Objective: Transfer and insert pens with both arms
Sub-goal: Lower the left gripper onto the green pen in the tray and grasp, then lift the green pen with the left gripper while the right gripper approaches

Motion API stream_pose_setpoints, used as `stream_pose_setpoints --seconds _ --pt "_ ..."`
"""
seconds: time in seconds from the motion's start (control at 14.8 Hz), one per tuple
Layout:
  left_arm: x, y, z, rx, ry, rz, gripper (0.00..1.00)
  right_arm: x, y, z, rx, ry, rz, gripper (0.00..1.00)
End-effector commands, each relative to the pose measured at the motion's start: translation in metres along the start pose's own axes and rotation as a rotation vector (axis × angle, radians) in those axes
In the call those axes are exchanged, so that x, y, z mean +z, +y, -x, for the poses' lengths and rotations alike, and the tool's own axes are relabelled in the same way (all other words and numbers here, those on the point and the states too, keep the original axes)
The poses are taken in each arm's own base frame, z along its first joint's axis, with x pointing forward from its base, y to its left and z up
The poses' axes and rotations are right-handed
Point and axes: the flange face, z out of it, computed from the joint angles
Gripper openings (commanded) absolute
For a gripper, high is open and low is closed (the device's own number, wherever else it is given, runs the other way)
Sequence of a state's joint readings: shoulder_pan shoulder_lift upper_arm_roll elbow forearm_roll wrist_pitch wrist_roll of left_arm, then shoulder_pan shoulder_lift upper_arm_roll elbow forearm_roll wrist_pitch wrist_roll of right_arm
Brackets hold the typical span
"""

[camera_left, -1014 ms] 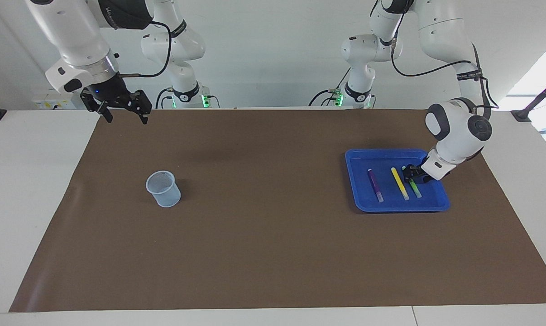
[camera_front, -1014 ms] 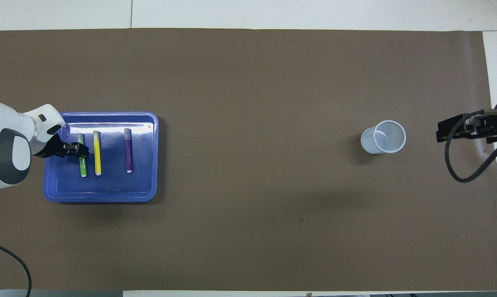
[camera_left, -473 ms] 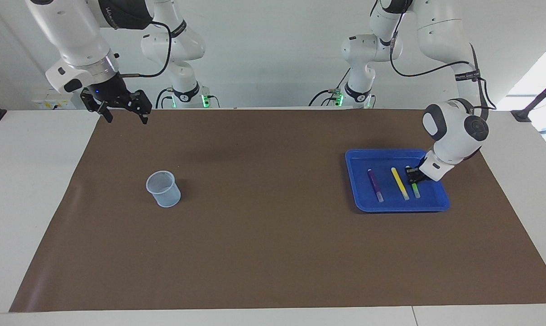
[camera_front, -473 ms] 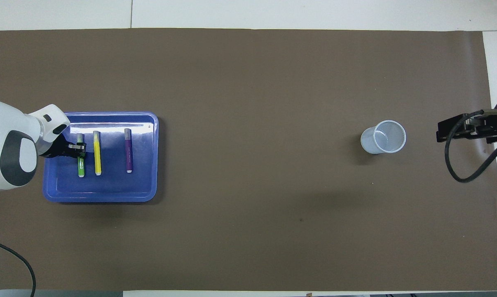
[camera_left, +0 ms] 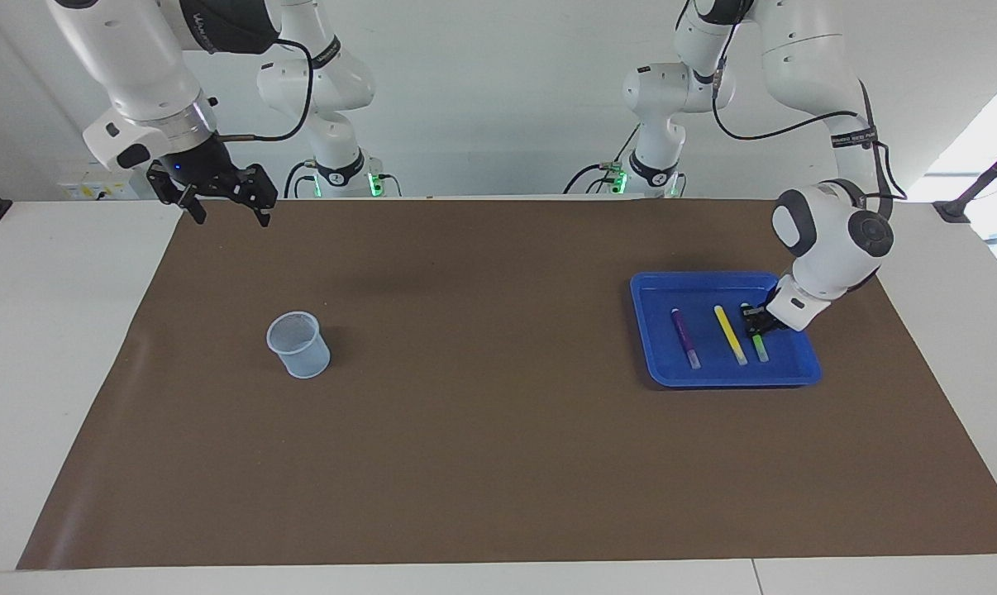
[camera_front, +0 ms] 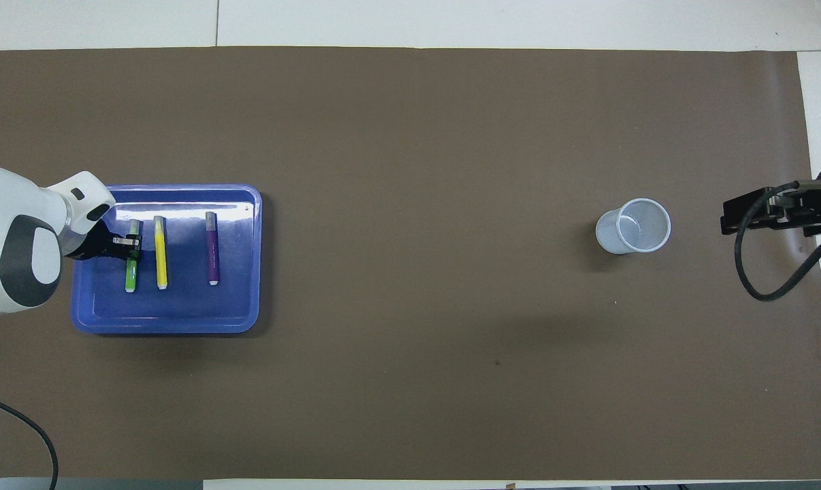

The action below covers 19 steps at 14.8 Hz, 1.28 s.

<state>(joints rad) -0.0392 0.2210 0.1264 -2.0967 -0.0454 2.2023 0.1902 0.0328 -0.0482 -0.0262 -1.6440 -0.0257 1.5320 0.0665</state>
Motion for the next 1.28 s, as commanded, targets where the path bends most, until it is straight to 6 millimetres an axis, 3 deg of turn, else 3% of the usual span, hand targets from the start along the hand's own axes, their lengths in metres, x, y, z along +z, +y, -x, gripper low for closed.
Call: stream_pose_setpoints --seconds 0.0,0.27,0.47,0.74,0.95,1.22 --pt "-0.031 0.003 -0.011 -0.042 -0.036 0.015 0.00 0.000 0.002 0.003 0.012 0.003 -0.012 1.00" --pt "-0.078 0.016 -0.016 -0.132 -0.077 0.024 0.00 0.000 0.002 0.003 0.013 0.003 -0.013 1.00" --pt "-0.117 0.039 -0.007 -0.219 -0.114 0.036 0.00 0.000 0.002 0.003 0.012 0.003 -0.012 1.00" --pt "-0.181 0.114 0.003 -0.492 -0.115 0.157 0.00 0.001 0.003 0.002 0.015 0.001 -0.013 1.00" --pt "-0.224 0.159 0.026 -0.750 -0.135 0.277 0.00 0.000 0.002 0.003 0.013 0.003 -0.013 1.00" --pt "-0.257 0.214 0.056 -1.093 -0.307 0.409 0.00 0.000 -0.004 0.006 0.001 -0.009 -0.015 1.00"
